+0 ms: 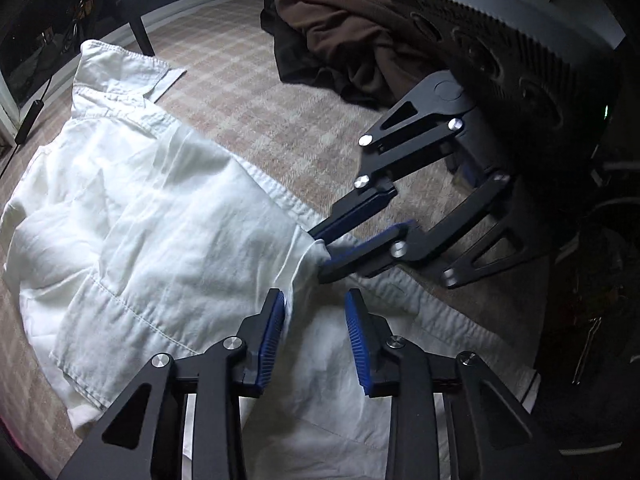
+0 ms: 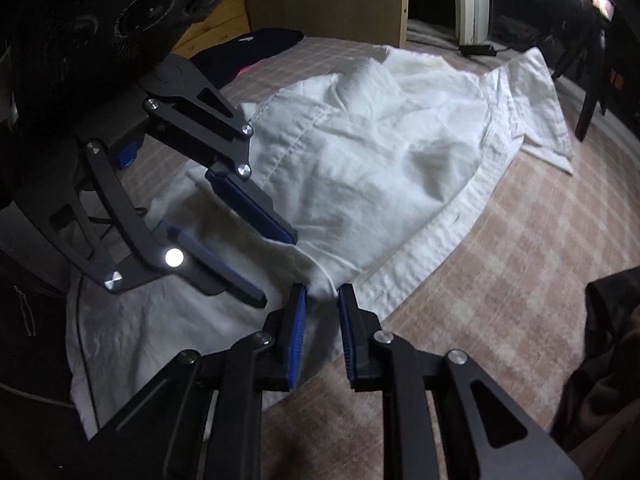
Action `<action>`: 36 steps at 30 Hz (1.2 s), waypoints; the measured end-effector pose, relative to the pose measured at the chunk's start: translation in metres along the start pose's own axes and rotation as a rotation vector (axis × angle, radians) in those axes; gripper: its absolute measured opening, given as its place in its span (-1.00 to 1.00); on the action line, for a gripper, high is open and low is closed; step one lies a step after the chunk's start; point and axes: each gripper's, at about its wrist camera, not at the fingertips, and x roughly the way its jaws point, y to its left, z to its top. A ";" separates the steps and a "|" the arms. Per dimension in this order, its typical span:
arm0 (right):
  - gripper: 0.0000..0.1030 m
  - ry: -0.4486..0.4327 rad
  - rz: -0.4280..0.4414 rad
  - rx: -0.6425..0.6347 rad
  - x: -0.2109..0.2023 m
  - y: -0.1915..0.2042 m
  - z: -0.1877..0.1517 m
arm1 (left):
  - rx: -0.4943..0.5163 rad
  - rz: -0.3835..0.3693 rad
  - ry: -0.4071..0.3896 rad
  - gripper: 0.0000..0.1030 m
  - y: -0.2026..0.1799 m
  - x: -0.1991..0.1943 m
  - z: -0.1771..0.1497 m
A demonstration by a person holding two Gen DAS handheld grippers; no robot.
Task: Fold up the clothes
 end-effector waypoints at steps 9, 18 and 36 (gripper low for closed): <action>-0.65 -0.053 0.148 0.309 -0.003 -0.080 0.029 | -0.005 0.065 -0.026 -0.44 -0.006 -0.001 0.016; -0.88 -0.062 0.196 0.327 0.021 -0.078 0.043 | 0.039 0.135 -0.076 -0.89 -0.020 0.000 0.017; -0.81 -0.155 0.255 0.254 -0.029 -0.072 0.003 | -0.034 0.082 -0.056 -0.82 -0.003 -0.040 0.026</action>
